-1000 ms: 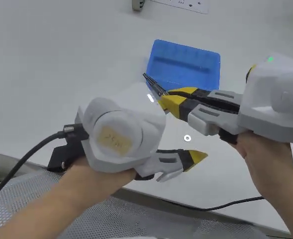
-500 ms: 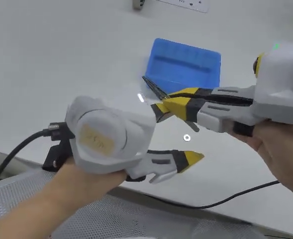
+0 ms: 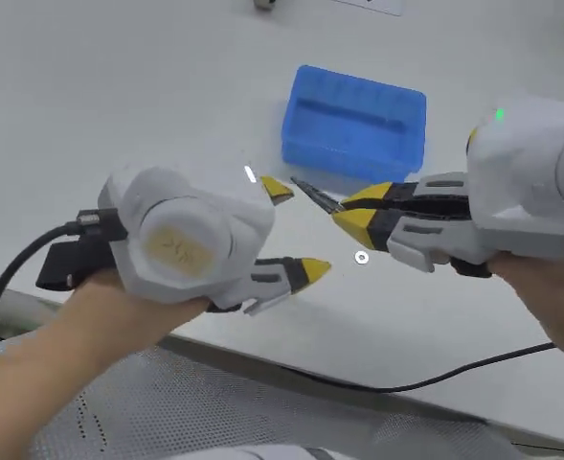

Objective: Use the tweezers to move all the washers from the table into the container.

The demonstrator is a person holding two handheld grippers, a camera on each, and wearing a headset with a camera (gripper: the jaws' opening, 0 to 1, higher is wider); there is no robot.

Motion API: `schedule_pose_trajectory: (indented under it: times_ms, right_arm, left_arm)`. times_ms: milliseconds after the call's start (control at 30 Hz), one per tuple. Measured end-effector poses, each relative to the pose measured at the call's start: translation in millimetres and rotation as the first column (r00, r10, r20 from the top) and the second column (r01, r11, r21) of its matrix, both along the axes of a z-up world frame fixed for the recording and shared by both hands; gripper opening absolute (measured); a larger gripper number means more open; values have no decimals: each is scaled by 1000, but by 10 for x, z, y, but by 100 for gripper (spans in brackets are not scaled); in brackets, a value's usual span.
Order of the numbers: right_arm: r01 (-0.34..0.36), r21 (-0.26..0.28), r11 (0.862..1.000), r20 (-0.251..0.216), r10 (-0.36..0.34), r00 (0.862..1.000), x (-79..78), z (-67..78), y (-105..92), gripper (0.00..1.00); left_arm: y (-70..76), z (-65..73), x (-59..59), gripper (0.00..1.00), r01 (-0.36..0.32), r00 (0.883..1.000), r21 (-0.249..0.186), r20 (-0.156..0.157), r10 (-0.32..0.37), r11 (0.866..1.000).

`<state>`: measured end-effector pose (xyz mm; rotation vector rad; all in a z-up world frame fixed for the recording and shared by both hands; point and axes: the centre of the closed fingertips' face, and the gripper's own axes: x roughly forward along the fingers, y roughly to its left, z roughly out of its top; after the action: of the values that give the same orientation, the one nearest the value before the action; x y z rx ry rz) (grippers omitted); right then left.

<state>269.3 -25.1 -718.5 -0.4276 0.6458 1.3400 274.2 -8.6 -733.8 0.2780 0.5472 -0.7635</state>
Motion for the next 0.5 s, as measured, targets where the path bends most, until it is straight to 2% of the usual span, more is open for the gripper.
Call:
schedule_pose_trajectory:
  times_ms: [67,167,233,300,333,367,400,467,500]
  right_arm:
    - [-41,-42,998,31,42,999,-34,-47,-29,1]
    - [-95,-92,991,67,101,993,-83,-108,-66,1]
    - [-118,-97,988,64,125,990,-111,-122,-72,1]
    - [-147,-105,984,67,154,986,-136,-126,-74,1]
    - [-179,-110,978,70,187,980,-163,-127,-73,1]
    - [-207,-113,972,64,215,975,-197,-129,-74,1]
    - [-246,-119,962,49,253,966,-253,-129,-83,1]
    - [-280,-125,952,46,287,957,-297,-122,-95,1]
    - [-297,-133,946,42,305,951,-317,-127,-109,1]
  left_arm:
    - [38,4,34,33,3,1000,8,-6,-3,1000]
    - [46,14,40,29,43,999,51,6,-43,998]
    - [-4,10,-9,23,112,994,78,0,-112,991]
    - [-73,-9,-84,19,181,983,87,-25,-179,980]
    - [-122,-18,-134,17,209,977,66,-52,-206,976]
    - [-144,-24,-173,16,236,971,63,-66,-232,970]
    - [-153,-24,-186,15,252,967,70,-64,-248,965]
    - [-175,-17,-235,10,303,952,93,-59,-299,948]
    - [-193,-26,-277,7,335,942,91,-72,-329,938]
